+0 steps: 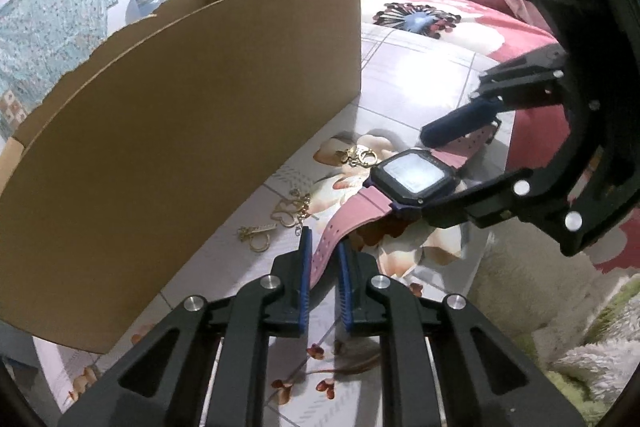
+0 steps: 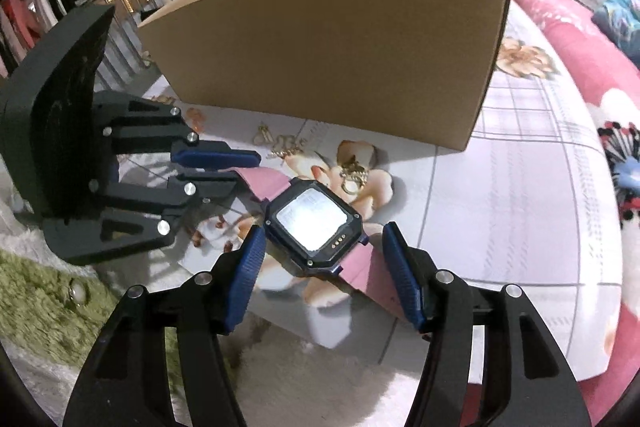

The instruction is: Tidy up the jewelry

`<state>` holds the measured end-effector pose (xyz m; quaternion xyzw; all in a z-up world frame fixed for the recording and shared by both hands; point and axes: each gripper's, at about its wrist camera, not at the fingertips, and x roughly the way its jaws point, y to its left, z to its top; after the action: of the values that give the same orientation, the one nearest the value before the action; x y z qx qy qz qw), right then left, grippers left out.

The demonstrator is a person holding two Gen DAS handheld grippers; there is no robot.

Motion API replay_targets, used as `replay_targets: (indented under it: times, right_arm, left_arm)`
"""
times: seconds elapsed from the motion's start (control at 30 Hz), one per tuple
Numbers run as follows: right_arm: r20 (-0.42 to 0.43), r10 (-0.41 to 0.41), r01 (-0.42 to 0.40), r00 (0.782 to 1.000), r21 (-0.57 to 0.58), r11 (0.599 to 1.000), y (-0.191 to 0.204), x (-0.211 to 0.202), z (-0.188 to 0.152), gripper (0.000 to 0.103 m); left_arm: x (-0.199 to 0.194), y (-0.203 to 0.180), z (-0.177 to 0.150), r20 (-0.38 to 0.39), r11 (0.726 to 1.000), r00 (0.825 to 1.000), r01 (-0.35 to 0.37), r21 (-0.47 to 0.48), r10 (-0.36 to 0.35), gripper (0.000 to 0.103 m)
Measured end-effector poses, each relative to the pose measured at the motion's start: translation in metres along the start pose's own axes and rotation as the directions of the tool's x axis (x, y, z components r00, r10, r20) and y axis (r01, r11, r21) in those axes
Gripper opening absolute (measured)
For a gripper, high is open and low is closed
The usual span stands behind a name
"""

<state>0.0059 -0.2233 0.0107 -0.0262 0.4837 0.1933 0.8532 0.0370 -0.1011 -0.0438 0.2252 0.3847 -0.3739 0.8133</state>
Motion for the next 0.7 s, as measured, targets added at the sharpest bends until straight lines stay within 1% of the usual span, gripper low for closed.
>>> replay_targets:
  times: [0.13, 0.17, 0.23, 0.3, 0.33, 0.4, 0.43, 0.47, 0.5, 0.53, 0.6, 0.7]
  right_arm:
    - [-0.009, -0.073, 0.073, 0.997, -0.048, 0.996, 0.002, -0.005, -0.005, 0.055]
    - [-0.010, -0.087, 0.086, 0.996, -0.052, 0.995, 0.001, -0.006, -0.007, 0.051]
    - [-0.015, -0.103, 0.102, 0.995, -0.056, 0.993, 0.000, -0.005, -0.008, 0.048]
    - [-0.018, -0.133, 0.132, 0.991, -0.064, 0.989, -0.001, -0.006, -0.009, 0.040]
    - [-0.018, -0.138, 0.136, 0.990, -0.061, 0.989, -0.003, -0.007, -0.008, 0.038]
    - [-0.019, -0.146, 0.145, 0.989, -0.051, 0.988, -0.005, -0.008, -0.007, 0.030]
    - [-0.020, -0.157, 0.156, 0.987, -0.048, 0.987, -0.007, -0.010, -0.007, 0.028]
    - [-0.020, -0.169, 0.167, 0.985, -0.051, 0.985, -0.007, -0.011, -0.007, 0.022]
    - [-0.019, -0.192, 0.191, 0.981, -0.057, 0.980, -0.006, -0.010, -0.006, 0.016]
    - [-0.014, -0.216, 0.214, 0.976, -0.064, 0.975, -0.004, -0.011, -0.007, 0.013]
    - [0.000, -0.242, 0.241, 0.970, -0.071, 0.968, -0.006, -0.010, -0.009, 0.004]
    - [0.041, -0.292, 0.294, 0.956, -0.094, 0.951, 0.002, -0.015, -0.011, 0.002]
  left_arm:
    - [0.002, 0.009, 0.000, -0.004, 0.997, 0.999, 0.051, -0.056, -0.051, 0.010]
    - [0.001, 0.009, 0.000, -0.004, 0.997, 0.998, 0.056, -0.061, -0.056, 0.010]
    - [0.002, 0.011, 0.001, -0.006, 0.995, 0.997, 0.071, -0.074, -0.071, 0.010]
    - [0.002, 0.015, 0.001, -0.006, 0.992, 0.996, 0.087, -0.092, -0.088, 0.010]
    - [0.003, 0.015, 0.001, -0.005, 0.991, 0.996, 0.092, -0.098, -0.093, 0.009]
    - [0.003, 0.015, 0.001, -0.004, 0.992, 0.996, 0.090, -0.094, -0.090, 0.009]
    - [0.002, 0.014, 0.001, -0.004, 0.992, 0.996, 0.087, -0.091, -0.088, 0.009]
    - [0.002, 0.014, 0.001, -0.003, 0.992, 0.996, 0.085, -0.089, -0.085, 0.009]
    - [0.002, 0.015, 0.001, -0.002, 0.993, 0.997, 0.083, -0.089, -0.083, 0.009]
    - [0.002, 0.015, 0.001, -0.001, 0.992, 0.997, 0.082, -0.091, -0.083, 0.009]
    - [0.001, 0.014, 0.001, 0.001, 0.994, 0.997, 0.073, -0.087, -0.074, 0.008]
    - [-0.002, 0.010, 0.002, 0.022, 0.997, 0.999, 0.048, -0.062, -0.047, 0.005]
